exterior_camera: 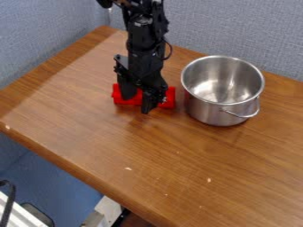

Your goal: Put the red object in the metal pot

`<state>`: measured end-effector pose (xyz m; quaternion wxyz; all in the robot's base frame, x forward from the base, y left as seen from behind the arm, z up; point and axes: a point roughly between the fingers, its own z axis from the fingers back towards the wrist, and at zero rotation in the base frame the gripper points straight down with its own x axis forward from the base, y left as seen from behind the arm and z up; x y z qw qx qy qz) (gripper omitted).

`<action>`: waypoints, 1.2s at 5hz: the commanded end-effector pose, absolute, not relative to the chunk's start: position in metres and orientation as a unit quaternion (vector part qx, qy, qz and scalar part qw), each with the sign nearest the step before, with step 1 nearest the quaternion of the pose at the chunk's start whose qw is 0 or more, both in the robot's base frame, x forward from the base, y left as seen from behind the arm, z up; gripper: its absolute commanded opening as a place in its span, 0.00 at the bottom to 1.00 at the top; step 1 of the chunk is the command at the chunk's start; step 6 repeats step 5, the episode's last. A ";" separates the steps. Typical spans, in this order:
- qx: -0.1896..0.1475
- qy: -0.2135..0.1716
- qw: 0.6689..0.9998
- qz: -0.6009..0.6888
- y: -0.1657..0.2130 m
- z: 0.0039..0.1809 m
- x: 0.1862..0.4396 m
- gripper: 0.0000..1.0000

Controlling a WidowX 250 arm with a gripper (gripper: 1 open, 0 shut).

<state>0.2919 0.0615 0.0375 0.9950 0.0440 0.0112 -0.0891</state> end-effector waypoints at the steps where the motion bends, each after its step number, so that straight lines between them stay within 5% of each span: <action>1: 0.033 0.048 0.996 -0.065 0.073 0.016 0.279 0.00; 6: 0.033 0.045 0.997 -0.050 0.076 0.025 0.276 0.00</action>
